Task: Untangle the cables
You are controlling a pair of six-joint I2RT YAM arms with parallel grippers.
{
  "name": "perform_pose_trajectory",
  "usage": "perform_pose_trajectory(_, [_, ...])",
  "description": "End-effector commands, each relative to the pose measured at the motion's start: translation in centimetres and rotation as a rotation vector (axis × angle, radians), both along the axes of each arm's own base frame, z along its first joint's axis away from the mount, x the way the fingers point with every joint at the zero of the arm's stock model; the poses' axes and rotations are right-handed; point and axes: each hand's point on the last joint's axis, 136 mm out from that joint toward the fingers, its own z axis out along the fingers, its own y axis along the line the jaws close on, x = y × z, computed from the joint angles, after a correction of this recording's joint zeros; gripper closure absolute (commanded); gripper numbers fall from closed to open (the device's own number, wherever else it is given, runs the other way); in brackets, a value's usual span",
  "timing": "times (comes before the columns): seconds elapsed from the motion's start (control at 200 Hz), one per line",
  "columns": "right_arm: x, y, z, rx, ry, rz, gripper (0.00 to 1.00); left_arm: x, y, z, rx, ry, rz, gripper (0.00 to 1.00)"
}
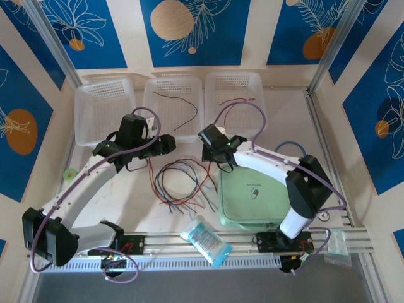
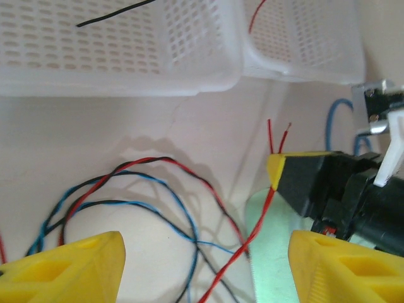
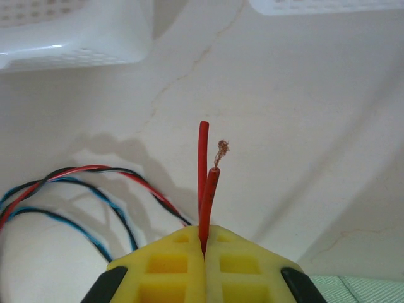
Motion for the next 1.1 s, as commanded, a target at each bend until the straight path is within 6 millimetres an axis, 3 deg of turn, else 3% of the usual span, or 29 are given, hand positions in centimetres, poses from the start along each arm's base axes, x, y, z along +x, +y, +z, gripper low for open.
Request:
perform_pose_trajectory(0.0, [0.1, 2.1, 3.4, 0.148, -0.102, 0.09, 1.0, 0.3, -2.4, 2.7, -0.123, -0.014, -0.055, 0.31])
perform_pose_trajectory(0.145, [-0.4, 3.9, 6.3, 0.321, -0.191, 0.221, 1.0, 1.2, -3.8, 4.3, -0.214, -0.026, -0.077, 0.32])
perform_pose_trajectory(0.275, [-0.6, 4.3, 8.4, 0.431, -0.241, 0.278, 1.0, 2.0, -4.6, 5.7, -0.261, -0.042, -0.087, 0.34])
perform_pose_trajectory(0.515, [-1.5, 5.2, 11.6, 0.588, -0.318, 0.408, 1.0, 2.9, -5.6, 6.4, -0.324, -0.037, -0.1, 0.43])
perform_pose_trajectory(0.8, [-2.0, 5.3, 13.6, 0.679, -0.368, 0.488, 1.0, 3.5, -6.6, 6.6, -0.373, -0.024, -0.113, 0.48])
perform_pose_trajectory(1.091, [-2.0, 5.9, 14.2, 0.702, -0.366, 0.533, 1.0, 3.9, -8.1, 6.3, -0.394, -0.004, -0.144, 0.51])
